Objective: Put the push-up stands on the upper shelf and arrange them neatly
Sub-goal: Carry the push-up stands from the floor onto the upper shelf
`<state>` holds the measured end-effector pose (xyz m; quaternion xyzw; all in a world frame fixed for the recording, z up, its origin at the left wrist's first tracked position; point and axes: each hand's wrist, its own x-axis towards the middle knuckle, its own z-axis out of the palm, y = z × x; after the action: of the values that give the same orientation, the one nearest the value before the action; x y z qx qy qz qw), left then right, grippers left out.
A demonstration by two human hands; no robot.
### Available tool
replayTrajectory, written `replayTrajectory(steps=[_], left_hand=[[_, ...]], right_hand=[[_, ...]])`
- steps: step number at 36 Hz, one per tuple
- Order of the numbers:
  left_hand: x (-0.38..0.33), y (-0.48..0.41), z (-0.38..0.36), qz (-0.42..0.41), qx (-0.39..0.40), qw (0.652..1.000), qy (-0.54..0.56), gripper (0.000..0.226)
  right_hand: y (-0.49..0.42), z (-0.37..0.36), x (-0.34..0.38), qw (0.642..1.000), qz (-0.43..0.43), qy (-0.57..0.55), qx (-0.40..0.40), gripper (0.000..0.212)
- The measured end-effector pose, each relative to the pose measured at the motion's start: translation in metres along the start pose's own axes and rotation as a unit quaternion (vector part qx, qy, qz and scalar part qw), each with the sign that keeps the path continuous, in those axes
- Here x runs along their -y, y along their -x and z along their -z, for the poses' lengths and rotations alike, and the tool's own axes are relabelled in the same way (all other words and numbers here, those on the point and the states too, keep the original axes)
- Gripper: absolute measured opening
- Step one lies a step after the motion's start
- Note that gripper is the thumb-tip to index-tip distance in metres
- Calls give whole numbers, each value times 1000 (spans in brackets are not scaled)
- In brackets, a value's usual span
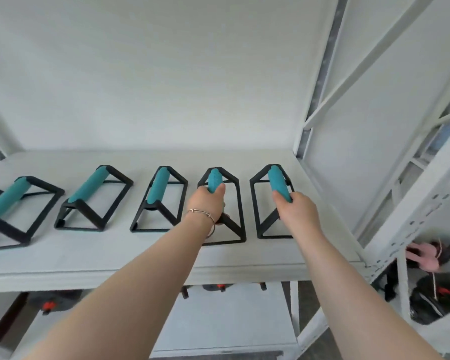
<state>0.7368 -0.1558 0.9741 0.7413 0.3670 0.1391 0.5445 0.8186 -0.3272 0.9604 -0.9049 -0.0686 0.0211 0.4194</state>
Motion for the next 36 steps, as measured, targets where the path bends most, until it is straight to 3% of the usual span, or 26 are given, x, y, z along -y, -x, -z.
replayTrajectory(steps=[5,12,15,18,20,23,26,29,32,36], left_hand=[[-6,-27,-15,57,5,998,16,29],[-7,-46,-23,75,12,997,-3,28],[-5,-50,-23,41,-7,994,-98,37],[-5,-50,-21,-7,-35,976,-217,46],[-4,-49,-21,-42,-49,969,-240,46],[-1,-50,4,-124,-101,947,-278,46],[7,-45,14,-211,-137,888,-384,53],[13,-46,46,-239,-177,844,-447,60],[23,-46,86,-223,-191,826,-482,65],[41,-43,143,-199,-211,826,-483,67]], right_hand=[[-32,-12,-8,999,-19,0,34,44],[-50,-19,-10,998,-22,9,57,40],[-52,-18,-11,997,-22,29,64,38],[-52,-19,-15,996,49,76,-9,50],[-50,-18,-13,982,114,134,-73,57],[-46,-26,15,958,228,127,-119,61],[-42,-31,23,943,283,123,-122,65],[-31,-47,46,933,323,124,-100,70],[-16,-68,73,925,344,144,-75,72],[6,-101,109,917,362,153,-67,72]])
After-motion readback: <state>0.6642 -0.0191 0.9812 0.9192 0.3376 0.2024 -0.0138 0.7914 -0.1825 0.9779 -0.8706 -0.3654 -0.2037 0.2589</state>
